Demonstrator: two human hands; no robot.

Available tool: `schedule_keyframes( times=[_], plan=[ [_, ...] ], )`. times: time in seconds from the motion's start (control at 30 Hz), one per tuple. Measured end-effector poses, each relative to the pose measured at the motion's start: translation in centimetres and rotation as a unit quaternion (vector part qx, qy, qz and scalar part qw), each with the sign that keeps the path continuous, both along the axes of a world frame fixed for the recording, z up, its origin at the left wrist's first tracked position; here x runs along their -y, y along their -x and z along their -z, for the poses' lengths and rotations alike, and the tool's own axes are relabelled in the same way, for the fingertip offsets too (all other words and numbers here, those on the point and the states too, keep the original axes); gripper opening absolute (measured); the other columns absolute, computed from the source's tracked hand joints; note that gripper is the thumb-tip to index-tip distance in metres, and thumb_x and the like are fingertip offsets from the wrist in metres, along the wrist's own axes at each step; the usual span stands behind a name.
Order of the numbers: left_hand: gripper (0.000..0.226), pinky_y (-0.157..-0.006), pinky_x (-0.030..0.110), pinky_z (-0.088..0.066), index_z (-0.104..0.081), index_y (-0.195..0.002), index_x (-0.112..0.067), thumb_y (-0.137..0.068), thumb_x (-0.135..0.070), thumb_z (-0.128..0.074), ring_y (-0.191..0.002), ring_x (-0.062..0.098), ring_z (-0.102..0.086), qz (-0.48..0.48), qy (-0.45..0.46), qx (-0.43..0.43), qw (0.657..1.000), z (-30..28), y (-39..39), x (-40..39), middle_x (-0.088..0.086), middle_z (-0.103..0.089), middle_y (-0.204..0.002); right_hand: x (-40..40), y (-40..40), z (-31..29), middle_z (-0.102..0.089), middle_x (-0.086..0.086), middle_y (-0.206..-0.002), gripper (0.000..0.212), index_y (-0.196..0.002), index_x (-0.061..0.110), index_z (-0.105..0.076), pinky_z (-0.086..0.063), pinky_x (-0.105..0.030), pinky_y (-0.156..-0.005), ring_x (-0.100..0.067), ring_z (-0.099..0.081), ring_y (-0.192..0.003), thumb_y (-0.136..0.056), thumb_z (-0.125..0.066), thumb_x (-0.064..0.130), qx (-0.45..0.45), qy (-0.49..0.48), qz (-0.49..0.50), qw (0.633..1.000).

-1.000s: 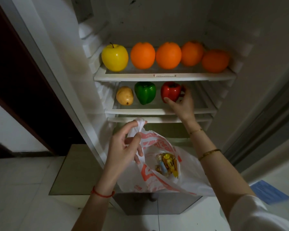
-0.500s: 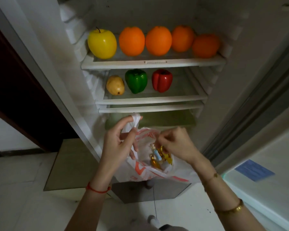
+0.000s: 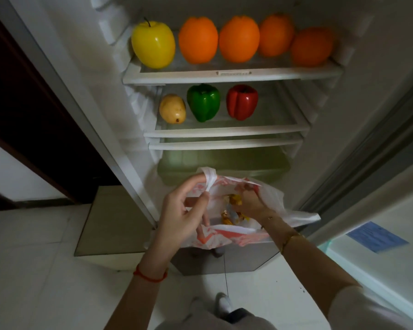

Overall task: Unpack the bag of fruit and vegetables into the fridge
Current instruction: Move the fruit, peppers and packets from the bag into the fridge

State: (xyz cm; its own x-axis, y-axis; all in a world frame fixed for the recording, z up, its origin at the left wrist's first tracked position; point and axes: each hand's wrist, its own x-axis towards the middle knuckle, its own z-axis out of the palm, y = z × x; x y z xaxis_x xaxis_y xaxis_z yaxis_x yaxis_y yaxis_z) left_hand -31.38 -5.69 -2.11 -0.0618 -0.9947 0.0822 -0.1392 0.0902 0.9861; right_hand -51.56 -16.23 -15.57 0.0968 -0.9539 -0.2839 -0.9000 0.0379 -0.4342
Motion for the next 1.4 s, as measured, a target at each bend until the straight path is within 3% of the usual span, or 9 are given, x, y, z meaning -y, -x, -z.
schedule_keyframes(
  times=[0.2, 0.37, 0.63, 0.77, 0.9, 1.03, 1.17, 1.3, 1.4],
  plan=[
    [0.031, -0.04, 0.026, -0.047, -0.061, -0.12, -0.016, -0.096, 0.001, -0.053, -0.038, 0.017, -0.056, 0.005, 0.005, -0.004, 1.0, 0.2, 0.1, 0.2, -0.007, -0.064, -0.066, -0.4, -0.3, 2.2, -0.05, -0.008, -0.137, 0.072, -0.142, 0.013, -0.036, -0.041, -0.032, -0.101, -0.025, -0.049, -0.125, -0.086, -0.065, 0.049, -0.107, -0.02, 0.054, 0.993],
    [0.033, -0.04, 0.028, -0.049, -0.062, -0.117, -0.025, -0.096, 0.0, -0.054, -0.041, 0.02, -0.059, 0.006, 0.008, -0.005, 1.0, 0.2, 0.3, 0.8, -0.007, -0.064, -0.066, -1.2, -0.8, 2.9, -0.061, -0.002, -0.123, 0.062, -0.129, 0.022, -0.047, -0.046, -0.032, -0.096, -0.023, -0.058, -0.113, -0.081, -0.068, 0.056, -0.04, -0.074, 0.075, 0.994],
    [0.034, -0.04, 0.029, -0.05, -0.061, -0.12, -0.025, -0.096, -0.002, -0.055, -0.045, 0.027, -0.061, 0.016, -0.002, -0.02, 1.0, 0.0, 0.2, 1.2, -0.006, -0.066, -0.064, -1.7, -2.6, 3.4, -0.047, -0.01, -0.139, 0.073, -0.144, 0.012, -0.03, -0.045, -0.035, -0.1, -0.028, -0.05, -0.126, -0.087, -0.066, 0.038, -0.112, -0.024, 0.03, 0.993],
    [0.033, -0.039, 0.028, -0.049, -0.061, -0.123, -0.019, -0.096, -0.002, -0.054, -0.045, 0.033, -0.059, 0.02, -0.007, -0.021, 1.0, -0.1, -0.2, 1.1, -0.002, -0.065, -0.062, -2.0, -3.1, 3.7, -0.059, -0.008, -0.129, 0.043, -0.134, 0.015, -0.047, -0.051, -0.016, -0.077, -0.018, -0.06, -0.101, -0.097, -0.051, 0.036, -0.102, 0.01, 0.012, 0.995],
    [0.033, -0.038, 0.026, -0.047, -0.062, -0.119, -0.024, -0.097, -0.001, -0.053, -0.042, 0.024, -0.057, 0.026, -0.001, -0.021, 0.999, -0.3, -0.6, 1.0, -0.005, -0.066, -0.061, -2.7, -3.5, 2.7, -0.058, -0.001, -0.12, 0.037, -0.133, 0.01, -0.051, -0.035, -0.018, -0.079, -0.023, -0.056, -0.114, -0.096, -0.052, 0.015, -0.004, -0.013, -0.006, 1.0],
    [0.035, -0.037, 0.026, -0.046, -0.061, -0.113, -0.03, -0.096, 0.0, -0.053, -0.041, 0.024, -0.056, 0.021, 0.0, -0.029, 0.999, -0.2, -1.0, 0.8, -0.003, -0.064, -0.056, -2.9, -3.7, 3.9, -0.051, 0.006, -0.098, 0.025, -0.12, 0.012, -0.055, -0.035, -0.004, -0.068, -0.009, -0.051, -0.089, -0.096, -0.054, 0.015, -0.004, -0.008, -0.02, 1.0],
    [0.034, -0.036, 0.026, -0.046, -0.062, -0.118, -0.026, -0.097, -0.001, -0.054, -0.04, 0.023, -0.055, 0.03, -0.006, -0.037, 0.999, -0.1, -1.6, 0.6, 0.009, -0.059, -0.052, -2.7, -4.5, 5.8, -0.056, -0.006, -0.117, 0.044, -0.121, 0.012, -0.051, -0.047, -0.028, -0.091, -0.026, -0.055, -0.112, -0.086, -0.068, 0.031, -0.01, -0.043, 0.048, 0.998],
    [0.038, -0.037, 0.026, -0.046, -0.062, -0.115, -0.034, -0.097, -0.002, -0.053, -0.039, 0.019, -0.054, 0.041, -0.006, -0.038, 0.998, 0.0, -2.1, 0.5, 0.005, -0.059, -0.052, -3.0, -4.5, 6.1, -0.057, 0.002, -0.113, 0.054, -0.114, 0.01, -0.063, -0.045, -0.028, -0.08, -0.024, -0.058, -0.105, -0.08, -0.069, 0.051, -0.042, -0.047, 0.027, 0.998],
    [0.037, -0.037, 0.026, -0.046, -0.061, -0.117, -0.032, -0.097, -0.002, -0.054, -0.04, 0.019, -0.054, 0.041, -0.007, -0.034, 0.999, 0.1, -2.2, 0.6, 0.002, -0.059, -0.051, -3.5, -4.3, 7.6, -0.064, 0.008, -0.103, 0.044, -0.105, 0.029, -0.068, -0.05, -0.028, -0.081, -0.019, -0.063, -0.099, -0.08, -0.061, 0.064, -0.091, -0.064, -0.057, 0.992]
  ],
)
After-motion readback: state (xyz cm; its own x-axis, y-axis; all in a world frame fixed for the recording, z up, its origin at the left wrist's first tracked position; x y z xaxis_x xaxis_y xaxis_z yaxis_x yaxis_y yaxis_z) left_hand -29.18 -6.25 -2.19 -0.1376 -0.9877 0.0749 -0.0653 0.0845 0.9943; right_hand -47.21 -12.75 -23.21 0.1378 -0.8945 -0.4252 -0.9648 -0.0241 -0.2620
